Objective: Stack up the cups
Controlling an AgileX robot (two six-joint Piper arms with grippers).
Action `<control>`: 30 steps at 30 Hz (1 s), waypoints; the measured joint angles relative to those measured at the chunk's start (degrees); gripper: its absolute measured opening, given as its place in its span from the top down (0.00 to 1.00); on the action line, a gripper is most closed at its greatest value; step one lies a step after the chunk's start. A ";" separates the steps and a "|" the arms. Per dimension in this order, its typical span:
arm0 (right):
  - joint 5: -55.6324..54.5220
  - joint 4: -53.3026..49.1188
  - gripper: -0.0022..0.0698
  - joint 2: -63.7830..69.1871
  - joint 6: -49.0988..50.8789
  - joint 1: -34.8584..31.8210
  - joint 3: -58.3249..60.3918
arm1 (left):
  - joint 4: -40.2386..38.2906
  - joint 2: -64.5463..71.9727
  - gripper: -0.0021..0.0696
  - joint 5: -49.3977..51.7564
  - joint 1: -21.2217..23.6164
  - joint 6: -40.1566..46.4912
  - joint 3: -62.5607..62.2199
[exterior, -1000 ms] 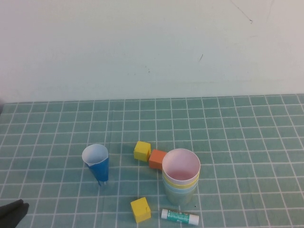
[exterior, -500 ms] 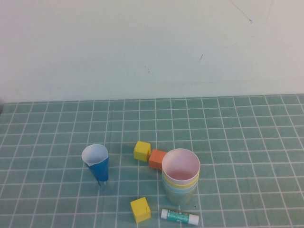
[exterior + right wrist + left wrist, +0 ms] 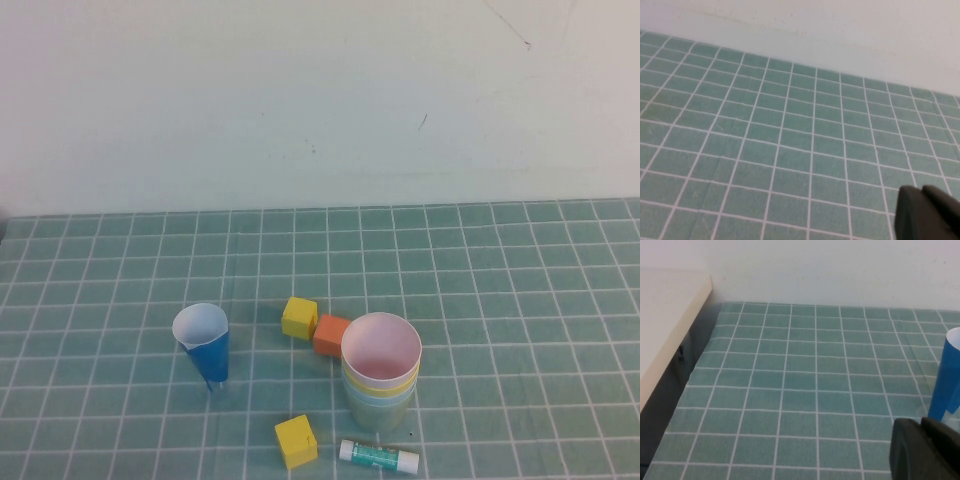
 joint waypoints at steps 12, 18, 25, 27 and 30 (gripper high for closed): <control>0.00 0.00 0.97 0.00 0.00 0.00 0.00 | -0.25 0.00 0.97 0.36 -1.17 2.97 -0.11; 0.00 -0.10 0.97 0.00 0.00 0.00 0.00 | -0.25 0.00 0.97 0.36 -1.17 2.97 -0.11; 0.00 -0.10 0.97 0.00 0.00 0.00 0.00 | -0.15 0.00 0.97 0.36 -1.17 2.97 -0.11; 0.00 -0.10 0.97 0.00 0.00 0.00 0.00 | -0.15 0.00 0.97 0.36 -1.17 2.97 -0.11; 0.00 -0.10 0.97 0.00 0.00 0.00 0.00 | -0.15 0.00 0.97 0.36 -1.17 2.97 -0.11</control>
